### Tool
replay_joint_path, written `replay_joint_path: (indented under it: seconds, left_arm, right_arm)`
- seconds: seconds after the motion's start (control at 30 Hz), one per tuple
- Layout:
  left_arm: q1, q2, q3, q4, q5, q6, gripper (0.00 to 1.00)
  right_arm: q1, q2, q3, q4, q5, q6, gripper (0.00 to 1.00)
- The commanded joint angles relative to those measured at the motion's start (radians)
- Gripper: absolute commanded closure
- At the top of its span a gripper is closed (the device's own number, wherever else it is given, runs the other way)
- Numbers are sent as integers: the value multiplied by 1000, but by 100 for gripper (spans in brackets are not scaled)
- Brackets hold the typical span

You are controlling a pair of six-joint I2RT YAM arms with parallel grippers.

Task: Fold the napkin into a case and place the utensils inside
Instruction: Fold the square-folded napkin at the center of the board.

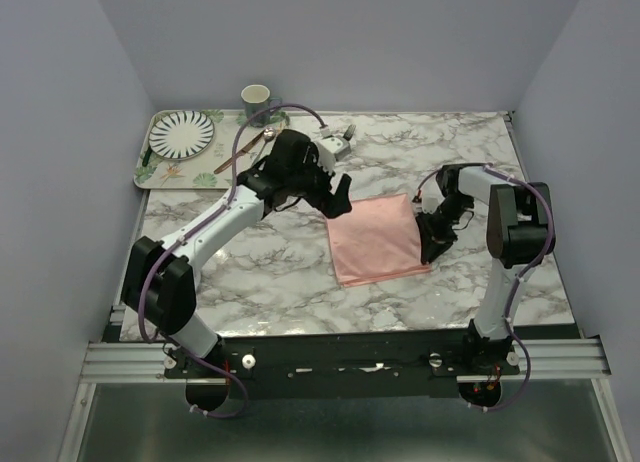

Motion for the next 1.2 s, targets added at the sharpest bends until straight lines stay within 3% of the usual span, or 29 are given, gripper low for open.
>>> replay_joint_path:
  seconds: [0.0, 0.13, 0.23, 0.47, 0.63, 0.67, 0.7, 0.77, 0.8, 0.93, 1.0, 1.07, 1.1, 1.17]
  left_arm:
    - [137, -34, -71, 229, 127, -263, 1]
    - [149, -140, -196, 485, 126, -267, 1]
    - [158, -169, -231, 528, 154, -251, 1]
    - [180, -153, -216, 518, 226, -165, 1]
    - [183, -73, -104, 352, 189, -188, 1]
    - [186, -71, -102, 356, 209, -188, 1]
    - [186, -74, -119, 372, 215, -196, 1]
    - [188, -105, -179, 502, 232, -213, 1]
    - [188, -110, -180, 511, 226, -217, 1]
    - [207, -68, -104, 417, 229, -291, 1]
    - [220, -42, -11, 378, 305, -287, 1]
    - [226, -18, 81, 343, 366, -261, 1]
    - [223, -16, 97, 349, 343, -265, 1]
    - [226, -1, 160, 360, 270, -254, 1]
  right_arm:
    - [-5, 20, -20, 9, -16, -19, 77]
    - [-5, 9, -34, 21, -2, -30, 81]
    - [-5, 3, -52, 26, -4, -39, 83]
    - [-4, -8, -98, 32, -16, -55, 93]
    - [-5, -25, -117, 34, -22, -61, 94]
    - [-4, -26, -117, 31, -20, -61, 91]
    - [-5, -31, -109, 29, -20, -61, 80]
    - [-5, -45, -95, 8, -25, -64, 72]
    - [-7, -57, -88, 0, -30, -67, 61]
    - [-17, -152, -7, -52, -57, -104, 28]
    - [-22, -219, 39, -58, -69, -124, 15]
    - [-27, -262, 123, -45, -86, -153, 9]
    - [-27, -310, 150, -26, -97, -154, 3]
    - [-25, -347, 211, 37, -150, -159, 0]
